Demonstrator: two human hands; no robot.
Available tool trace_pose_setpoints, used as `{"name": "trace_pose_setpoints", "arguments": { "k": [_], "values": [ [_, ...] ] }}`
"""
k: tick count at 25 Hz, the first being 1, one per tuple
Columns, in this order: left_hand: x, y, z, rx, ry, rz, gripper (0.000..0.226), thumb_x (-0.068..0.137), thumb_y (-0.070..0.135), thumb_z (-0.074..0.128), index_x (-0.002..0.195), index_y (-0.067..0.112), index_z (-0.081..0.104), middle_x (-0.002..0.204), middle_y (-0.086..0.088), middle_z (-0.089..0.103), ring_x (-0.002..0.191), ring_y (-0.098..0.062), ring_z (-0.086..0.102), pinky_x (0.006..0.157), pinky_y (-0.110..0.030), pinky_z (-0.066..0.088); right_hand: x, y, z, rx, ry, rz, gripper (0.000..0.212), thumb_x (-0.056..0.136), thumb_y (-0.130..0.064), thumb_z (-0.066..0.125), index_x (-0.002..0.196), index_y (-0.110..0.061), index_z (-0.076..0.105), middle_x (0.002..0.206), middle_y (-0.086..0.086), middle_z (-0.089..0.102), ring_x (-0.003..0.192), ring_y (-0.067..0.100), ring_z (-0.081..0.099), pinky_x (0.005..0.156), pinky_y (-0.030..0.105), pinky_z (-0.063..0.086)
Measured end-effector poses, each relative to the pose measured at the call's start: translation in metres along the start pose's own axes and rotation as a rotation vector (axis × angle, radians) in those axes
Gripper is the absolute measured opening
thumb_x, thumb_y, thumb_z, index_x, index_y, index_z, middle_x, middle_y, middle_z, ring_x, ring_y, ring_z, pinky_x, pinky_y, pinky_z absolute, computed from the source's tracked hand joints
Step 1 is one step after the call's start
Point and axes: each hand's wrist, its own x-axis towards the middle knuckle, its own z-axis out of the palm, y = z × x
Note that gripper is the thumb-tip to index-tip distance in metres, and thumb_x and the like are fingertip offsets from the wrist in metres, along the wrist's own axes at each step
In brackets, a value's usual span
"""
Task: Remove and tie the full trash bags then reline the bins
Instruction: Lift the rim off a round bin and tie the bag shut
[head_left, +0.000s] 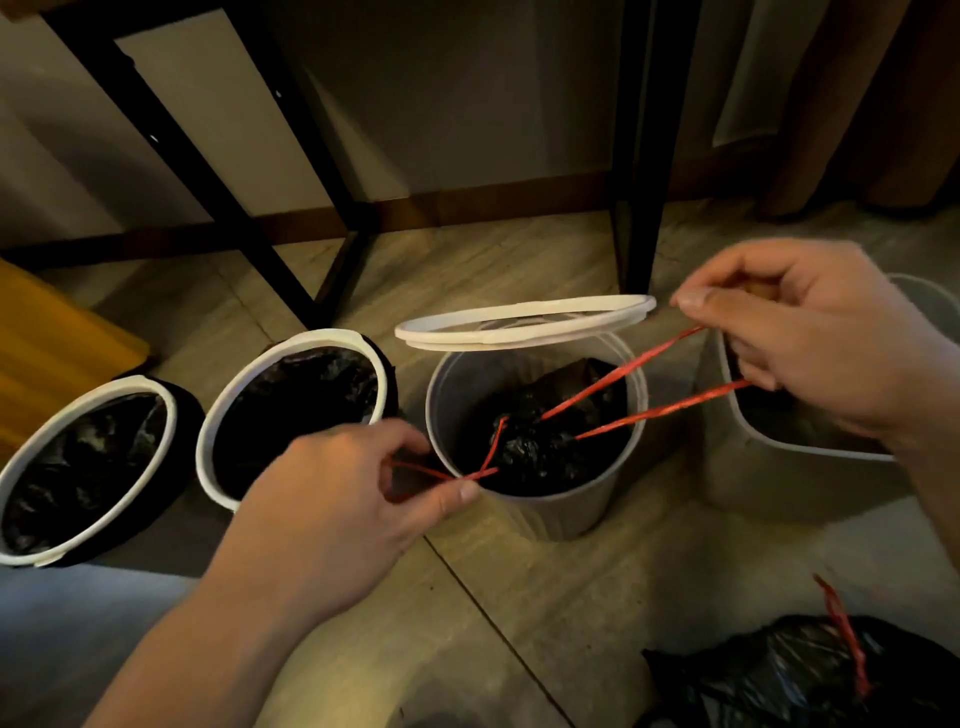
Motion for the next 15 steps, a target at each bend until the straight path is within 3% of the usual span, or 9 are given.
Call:
{"name": "trace_pose_setpoints", "arguments": {
  "k": [2, 4, 7, 10, 13, 15],
  "values": [
    [0.0, -0.009, 0.007, 0.041, -0.018, 0.012, 0.06, 0.07, 0.096, 0.041, 0.085, 0.045, 0.068, 0.075, 0.027, 0.065, 0.079, 0.009, 0.06, 0.057, -0.026, 0.051, -0.004, 0.0, -0.002, -0.381, -0.011, -0.093, 0.015, 0.095, -0.048, 0.066, 0.088, -0.04, 0.077, 0.07, -0.013, 0.067, 0.055, 0.007, 0.059, 0.05, 0.022, 0.045],
    [0.002, -0.021, 0.013, 0.066, -0.004, 0.043, 0.061, 0.08, 0.088, 0.037, 0.076, 0.035, 0.067, 0.066, 0.014, 0.063, 0.068, -0.002, 0.061, 0.055, -0.033, 0.051, -0.006, 0.0, 0.002, -0.674, -0.173, -0.11, 0.036, 0.084, -0.077, 0.054, 0.091, -0.047, 0.072, 0.089, -0.02, 0.064, 0.077, 0.001, 0.062, 0.063, 0.025, 0.05],
    [0.007, -0.036, 0.023, -0.046, -0.049, 0.071, 0.062, 0.09, 0.075, 0.041, 0.063, 0.022, 0.06, 0.062, 0.001, 0.057, 0.064, -0.013, 0.06, 0.056, -0.037, 0.048, -0.007, 0.007, 0.008, -0.957, -0.474, 0.003, 0.059, 0.073, -0.094, 0.038, 0.101, -0.05, 0.067, 0.088, -0.025, 0.062, 0.081, -0.003, 0.06, 0.067, 0.027, 0.051],
    [0.011, -0.047, 0.035, -0.06, -0.038, 0.083, 0.057, 0.093, 0.066, 0.045, 0.059, 0.022, 0.058, 0.071, 0.003, 0.055, 0.067, -0.012, 0.057, 0.063, -0.035, 0.046, -0.009, 0.013, 0.007, -0.787, -0.651, 0.128, 0.05, 0.074, -0.083, 0.049, 0.09, -0.043, 0.074, 0.078, -0.026, 0.068, 0.067, -0.002, 0.063, 0.055, 0.018, 0.045],
    [0.011, -0.054, 0.043, -0.057, 0.121, -0.024, 0.056, 0.097, 0.053, 0.058, 0.053, 0.019, 0.053, 0.069, 0.0, 0.054, 0.064, -0.01, 0.054, 0.06, -0.032, 0.04, -0.004, 0.017, -0.003, -0.562, -0.573, 0.129, 0.042, 0.078, -0.071, 0.054, 0.08, -0.036, 0.077, 0.058, -0.008, 0.063, 0.049, 0.005, 0.055, 0.05, 0.017, 0.043],
    [0.009, -0.053, 0.043, -0.317, 0.258, -0.218, 0.057, 0.098, 0.052, 0.063, 0.056, 0.013, 0.057, 0.061, 0.002, 0.058, 0.056, -0.007, 0.054, 0.058, -0.031, 0.04, -0.003, 0.017, -0.008, -0.448, -0.492, 0.152, 0.037, 0.082, -0.065, 0.057, 0.08, -0.033, 0.076, 0.049, -0.005, 0.051, 0.043, 0.006, 0.044, 0.043, 0.018, 0.034]
  ]
}}
